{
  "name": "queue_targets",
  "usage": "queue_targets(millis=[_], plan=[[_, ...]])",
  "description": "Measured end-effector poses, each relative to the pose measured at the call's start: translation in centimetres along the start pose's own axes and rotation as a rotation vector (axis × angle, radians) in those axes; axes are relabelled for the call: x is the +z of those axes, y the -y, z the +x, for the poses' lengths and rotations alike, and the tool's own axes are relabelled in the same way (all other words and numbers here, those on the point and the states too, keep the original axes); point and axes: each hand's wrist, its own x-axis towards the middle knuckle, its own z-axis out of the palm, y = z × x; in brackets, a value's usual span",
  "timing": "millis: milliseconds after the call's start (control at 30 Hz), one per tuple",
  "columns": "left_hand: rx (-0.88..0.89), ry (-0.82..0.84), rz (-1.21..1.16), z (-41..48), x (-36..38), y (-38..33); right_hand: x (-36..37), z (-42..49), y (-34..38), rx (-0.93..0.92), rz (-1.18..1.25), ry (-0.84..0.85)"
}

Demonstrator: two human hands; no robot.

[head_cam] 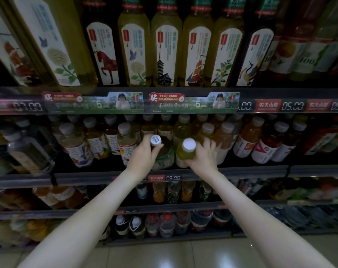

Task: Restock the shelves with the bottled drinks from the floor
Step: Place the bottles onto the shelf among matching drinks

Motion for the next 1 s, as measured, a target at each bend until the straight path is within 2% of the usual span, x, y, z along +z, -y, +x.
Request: queue_targets(millis=[133,267,467,533,567,600,667,733,767,833,1000], plan=[[-0.062,-0.077,-0.09,0.0,-0.8,-0.6,0.5,2.0,1.4,0.044,-0.099,0.001],[-0.038,-0.153,-0.08,-1.0,-2.1,-1.3,1.2,2.8,2.0,0.061,-0.187,-0.048],[-0.012,-0.148,-0.027,-3.4,-3.3,-3.3,1.8,1.7,1.9,0.065,-0.113,-0.092],[-0.034,-0.119,-0.024,-4.1,-3.3,-3.9,1.2,0.8,1.8,0.022,0.039,-0.152],[-0.05,-0.099,-0.026,-4.5,-3.2,-4.3,0.5,0.0,1.9,0.005,0.213,-0.126],[-0.057,-0.083,-0.029,-4.8,-3.0,-4.7,-0.3,-1.1,1.9,-0.016,0.427,-0.036],[-0.049,-0.069,-0.042,-5.4,-2.5,-5.9,-2.3,-4.1,1.7,-0.106,0.824,0.257],[-0.051,-0.064,-0.068,-5.7,-1.9,-7.6,-3.4,-7.1,0.7,-0.184,0.936,0.5],[-0.055,-0.055,-0.091,-5.8,-1.6,-8.7,-3.5,-8.3,-0.3,-0.191,0.944,0.553],[-0.053,-0.018,-0.148,-6.1,-0.5,-11.3,-4.1,-9.8,-2.5,-0.157,0.952,0.531],[-0.076,0.089,-0.342,-7.7,4.0,-19.7,-8.9,-14.4,-9.2,0.044,1.037,0.337]])
